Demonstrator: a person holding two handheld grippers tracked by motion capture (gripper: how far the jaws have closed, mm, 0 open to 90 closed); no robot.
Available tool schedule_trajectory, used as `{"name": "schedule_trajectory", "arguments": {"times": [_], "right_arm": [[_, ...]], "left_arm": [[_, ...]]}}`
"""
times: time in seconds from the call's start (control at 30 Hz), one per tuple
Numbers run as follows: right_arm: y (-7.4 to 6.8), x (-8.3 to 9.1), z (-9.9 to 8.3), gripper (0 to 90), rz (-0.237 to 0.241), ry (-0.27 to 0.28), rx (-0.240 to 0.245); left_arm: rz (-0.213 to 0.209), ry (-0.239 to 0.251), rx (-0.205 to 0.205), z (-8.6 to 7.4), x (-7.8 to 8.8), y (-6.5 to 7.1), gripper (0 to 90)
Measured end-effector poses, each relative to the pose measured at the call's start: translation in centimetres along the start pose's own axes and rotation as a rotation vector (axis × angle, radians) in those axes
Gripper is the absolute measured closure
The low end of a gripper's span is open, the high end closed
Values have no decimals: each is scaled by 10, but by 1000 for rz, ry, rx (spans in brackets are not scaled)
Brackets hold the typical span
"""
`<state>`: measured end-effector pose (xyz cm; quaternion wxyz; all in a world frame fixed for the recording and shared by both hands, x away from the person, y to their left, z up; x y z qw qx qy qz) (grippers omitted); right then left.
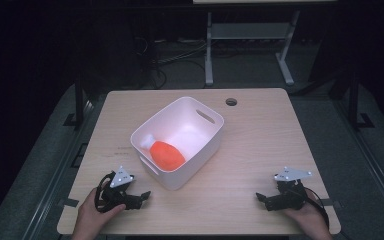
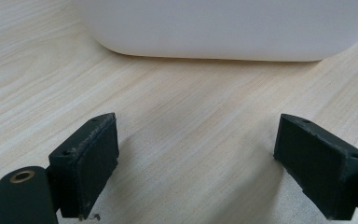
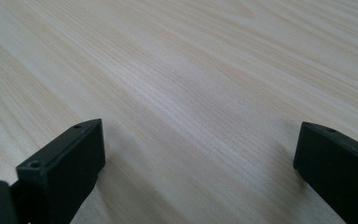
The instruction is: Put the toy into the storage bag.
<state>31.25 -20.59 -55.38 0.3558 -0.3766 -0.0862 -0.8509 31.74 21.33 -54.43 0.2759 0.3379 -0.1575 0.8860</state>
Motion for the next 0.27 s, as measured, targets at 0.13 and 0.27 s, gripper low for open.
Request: {"name": "schedule_trajectory", "arguments": {"times": [0.13,0.27], "right_arm": [[0,0,0,12,0,-2,0],[0,0,0,12,-1,-1,1]], "left_arm": [[0,-1,-1,0,0,0,128],[0,-1,0,0,0,0,128]]}}
Point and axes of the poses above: each handheld gripper's, and its own axes: x roughly backward along the jaws, z roughly out of its top, y roughly to its right, the point moved 10 cm from there along -x, roughly forward along the jaws, and after that the axes turned 7 degrees about z, right-handed, at the moved point
